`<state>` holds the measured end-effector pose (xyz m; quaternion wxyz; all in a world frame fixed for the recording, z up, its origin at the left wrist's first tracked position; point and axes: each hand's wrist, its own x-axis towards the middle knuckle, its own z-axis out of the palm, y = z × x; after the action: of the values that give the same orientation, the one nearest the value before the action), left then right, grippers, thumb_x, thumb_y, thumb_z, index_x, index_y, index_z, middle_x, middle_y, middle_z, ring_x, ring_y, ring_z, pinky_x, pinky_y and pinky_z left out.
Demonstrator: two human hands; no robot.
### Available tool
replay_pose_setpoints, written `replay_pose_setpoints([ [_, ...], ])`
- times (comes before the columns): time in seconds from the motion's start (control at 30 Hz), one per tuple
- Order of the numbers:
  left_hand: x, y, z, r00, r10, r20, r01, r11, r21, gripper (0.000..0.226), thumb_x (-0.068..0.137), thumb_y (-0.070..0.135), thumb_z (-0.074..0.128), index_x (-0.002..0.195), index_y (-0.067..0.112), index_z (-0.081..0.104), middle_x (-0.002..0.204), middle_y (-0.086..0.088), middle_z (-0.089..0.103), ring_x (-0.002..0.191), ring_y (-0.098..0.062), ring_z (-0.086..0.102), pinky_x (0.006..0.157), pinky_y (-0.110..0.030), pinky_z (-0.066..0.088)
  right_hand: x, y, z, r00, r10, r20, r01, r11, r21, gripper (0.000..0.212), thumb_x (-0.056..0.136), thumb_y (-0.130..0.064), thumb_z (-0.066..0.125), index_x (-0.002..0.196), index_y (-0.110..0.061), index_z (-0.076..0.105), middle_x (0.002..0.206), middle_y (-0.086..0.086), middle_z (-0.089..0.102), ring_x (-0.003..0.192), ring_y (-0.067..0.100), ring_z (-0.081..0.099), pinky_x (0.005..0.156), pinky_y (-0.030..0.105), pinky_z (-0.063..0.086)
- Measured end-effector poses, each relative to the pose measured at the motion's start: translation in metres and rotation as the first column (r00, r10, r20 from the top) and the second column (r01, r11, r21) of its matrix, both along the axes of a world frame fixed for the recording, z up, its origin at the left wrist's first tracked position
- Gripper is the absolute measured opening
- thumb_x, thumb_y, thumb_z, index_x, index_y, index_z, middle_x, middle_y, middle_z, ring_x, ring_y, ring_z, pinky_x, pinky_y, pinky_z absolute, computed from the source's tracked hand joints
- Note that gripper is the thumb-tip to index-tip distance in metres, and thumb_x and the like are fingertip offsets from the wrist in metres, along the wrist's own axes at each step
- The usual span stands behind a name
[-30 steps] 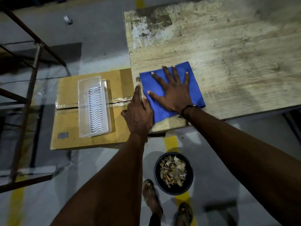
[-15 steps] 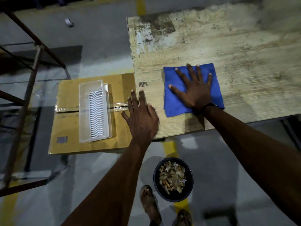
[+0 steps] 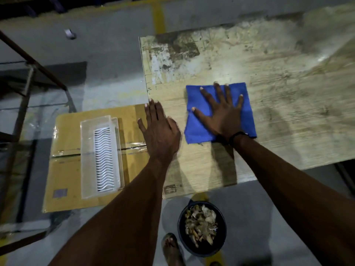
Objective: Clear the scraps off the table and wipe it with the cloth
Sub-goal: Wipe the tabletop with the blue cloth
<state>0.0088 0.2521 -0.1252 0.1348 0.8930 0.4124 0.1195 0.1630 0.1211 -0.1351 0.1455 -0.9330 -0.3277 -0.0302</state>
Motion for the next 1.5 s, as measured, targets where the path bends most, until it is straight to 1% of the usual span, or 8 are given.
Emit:
replay_pose_setpoints([
  [0.17, 0.003, -0.004, 0.003, 0.999, 0.015, 0.033, -0.015, 1.0, -0.022, 0.065, 0.103, 0.03, 0.038, 0.164, 0.01, 0.028, 0.174, -0.006, 0.02, 0.162, -0.022, 0.016, 0.127, -0.055, 0.016, 0.02, 0.035, 0.007, 0.989, -0.122, -0.084, 0.118, 0.992, -0.051, 0.082, 0.092, -0.086, 0.032, 0.163, -0.046, 0.022, 0.175, 0.003, 0.011, 0.161, 0.036, 0.006, 0.119, 0.073, -0.004],
  [0.37, 0.003, -0.002, 0.004, 1.0, 0.004, 0.015, -0.003, 0.998, -0.063, 0.068, 0.103, 0.033, 0.035, 0.166, 0.011, 0.023, 0.176, -0.003, 0.015, 0.163, -0.019, 0.009, 0.129, -0.053, 0.012, 0.0, 0.057, -0.002, 0.985, 0.174, 0.02, -0.173, 0.984, -0.037, 0.081, 0.093, -0.085, 0.028, 0.162, -0.043, 0.029, 0.173, 0.002, 0.022, 0.16, 0.032, 0.017, 0.12, 0.073, 0.011],
  [0.53, 0.003, -0.002, 0.005, 1.0, 0.002, 0.019, -0.001, 0.998, -0.064, 0.067, 0.105, 0.032, 0.037, 0.167, 0.013, 0.021, 0.176, -0.003, 0.011, 0.163, -0.018, 0.006, 0.129, -0.051, 0.01, 0.076, 0.019, 0.009, 0.993, -0.111, -0.048, 0.106, 0.99, -0.095, 0.082, 0.088, -0.087, 0.029, 0.161, -0.049, 0.024, 0.174, -0.001, 0.017, 0.16, 0.033, 0.014, 0.121, 0.074, 0.008],
  [0.63, 0.004, -0.002, 0.007, 1.0, 0.004, 0.022, -0.003, 0.997, -0.072, 0.067, 0.105, 0.033, 0.036, 0.167, 0.013, 0.021, 0.176, -0.002, 0.012, 0.163, -0.017, 0.006, 0.129, -0.05, 0.01, 0.081, 0.029, 0.013, 0.974, -0.208, -0.088, 0.2, 0.976, -0.084, 0.085, 0.089, -0.087, 0.026, 0.162, -0.046, 0.022, 0.175, 0.004, 0.014, 0.16, 0.038, 0.011, 0.119, 0.077, 0.004],
  [0.87, 0.005, 0.0, 0.007, 1.0, 0.006, 0.018, -0.004, 0.996, -0.092, 0.068, 0.102, 0.032, 0.038, 0.166, 0.013, 0.024, 0.176, -0.002, 0.013, 0.163, -0.017, 0.007, 0.129, -0.051, 0.013, 0.015, 0.053, -0.003, 0.98, 0.18, 0.082, -0.178, 0.984, -0.031, 0.078, 0.094, -0.084, 0.032, 0.162, -0.044, 0.029, 0.173, 0.001, 0.022, 0.16, 0.03, 0.018, 0.12, 0.07, 0.013],
  [1.13, 0.004, 0.0, 0.012, 0.999, 0.006, 0.034, -0.002, 0.994, -0.11, 0.068, 0.103, 0.035, 0.034, 0.167, 0.014, 0.022, 0.176, -0.001, 0.011, 0.163, -0.017, 0.007, 0.128, -0.052, 0.013, 0.074, 0.049, 0.009, 0.988, -0.146, -0.045, 0.145, 0.989, -0.021, 0.08, 0.091, -0.084, 0.035, 0.161, -0.046, 0.028, 0.174, 0.003, 0.019, 0.16, 0.037, 0.015, 0.119, 0.076, 0.008],
  [1.33, 0.005, -0.001, 0.011, 0.999, 0.015, 0.037, -0.011, 0.994, -0.106, 0.069, 0.102, 0.035, 0.036, 0.166, 0.013, 0.025, 0.176, -0.002, 0.014, 0.162, -0.018, 0.01, 0.128, -0.053, 0.017, -0.004, 0.029, 0.002, 0.984, 0.174, 0.035, -0.172, 0.983, -0.059, 0.08, 0.092, -0.085, 0.032, 0.162, -0.048, 0.023, 0.175, -0.002, 0.015, 0.162, 0.028, 0.011, 0.122, 0.069, 0.009],
  [1.5, 0.006, -0.001, 0.012, 0.999, 0.017, 0.045, -0.012, 0.993, -0.114, 0.067, 0.103, 0.034, 0.036, 0.166, 0.014, 0.025, 0.176, -0.002, 0.014, 0.162, -0.018, 0.01, 0.128, -0.053, 0.016, 0.066, 0.026, 0.01, 0.998, -0.051, -0.028, 0.049, 0.996, -0.073, 0.081, 0.089, -0.087, 0.029, 0.161, -0.05, 0.023, 0.174, -0.001, 0.018, 0.16, 0.032, 0.015, 0.121, 0.073, 0.01],
])
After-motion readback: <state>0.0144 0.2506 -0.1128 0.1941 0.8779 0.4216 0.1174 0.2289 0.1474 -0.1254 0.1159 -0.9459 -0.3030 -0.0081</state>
